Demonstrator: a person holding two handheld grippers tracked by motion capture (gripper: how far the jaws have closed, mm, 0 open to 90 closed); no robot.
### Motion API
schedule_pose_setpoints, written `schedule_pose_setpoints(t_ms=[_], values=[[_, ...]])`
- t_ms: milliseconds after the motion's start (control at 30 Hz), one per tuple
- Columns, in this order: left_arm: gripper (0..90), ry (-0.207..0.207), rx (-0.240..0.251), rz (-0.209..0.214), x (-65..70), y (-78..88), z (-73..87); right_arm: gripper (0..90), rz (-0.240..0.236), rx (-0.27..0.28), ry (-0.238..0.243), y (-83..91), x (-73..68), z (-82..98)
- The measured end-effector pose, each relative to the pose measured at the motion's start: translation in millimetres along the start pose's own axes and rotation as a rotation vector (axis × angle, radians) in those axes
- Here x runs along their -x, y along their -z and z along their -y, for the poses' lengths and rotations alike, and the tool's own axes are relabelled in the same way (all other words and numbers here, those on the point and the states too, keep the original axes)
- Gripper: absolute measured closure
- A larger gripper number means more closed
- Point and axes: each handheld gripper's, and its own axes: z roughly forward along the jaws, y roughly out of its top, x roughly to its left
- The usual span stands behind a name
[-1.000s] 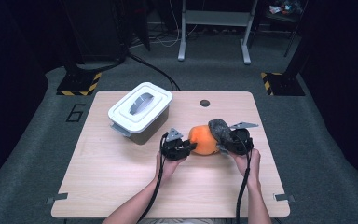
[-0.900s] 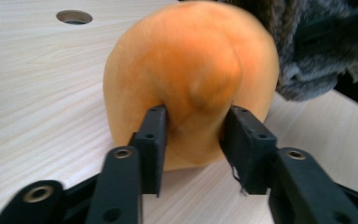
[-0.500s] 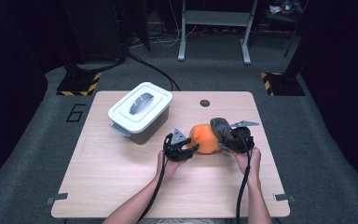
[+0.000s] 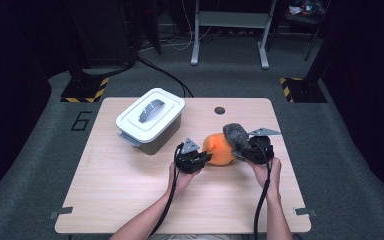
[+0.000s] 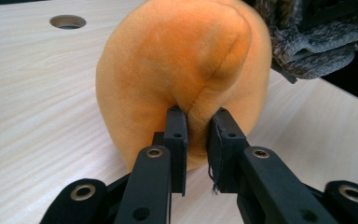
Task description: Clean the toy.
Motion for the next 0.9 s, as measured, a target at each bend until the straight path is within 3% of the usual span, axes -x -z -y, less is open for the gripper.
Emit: schedule_pose_setpoints(t_ms=[167, 233, 300, 333, 433, 467, 600, 900], values=[[79.0, 0.021, -0.010, 0.005, 5.7, 0.4, -2.9, 71.4, -0.038, 0.019, 0.060, 6.1, -22.8, -12.5], [79.0, -0.001, -0.012, -0.011, 6.4, 0.0, -2.6, 71.2, -0.049, 0.018, 0.083, 3.4, -32.6, -15.9], [79.1, -0.016, -0.012, -0.024, 7.2, -0.6, -2.3, 71.1, -0.047, 0.007, 0.097, 0.1, -37.3, -16.9], [79.2, -0.043, -0.022, -0.048, 5.8, -1.3, -1.0, 71.1, -0.018, -0.005, 0.117, -9.3, -46.5, -17.5], [79.3, -0.035, -0.022, -0.056, 1.9, -2.1, 1.5, 71.3, 0.000, -0.012, 0.132, -16.2, -51.7, -16.7], [79.4, -0.015, -0.020, -0.053, -1.8, -2.2, 3.2, 71.3, 0.005, -0.012, 0.132, -18.2, -51.6, -16.6], [79.3, -0.015, -0.008, -0.062, -3.7, -2.8, 4.0, 71.3, -0.003, -0.015, 0.125, -19.6, -44.9, -15.6], [79.3, -0.005, -0.004, -0.050, -7.0, -3.5, 4.5, 71.0, 0.031, -0.040, 0.041, -20.9, -15.6, -2.6]])
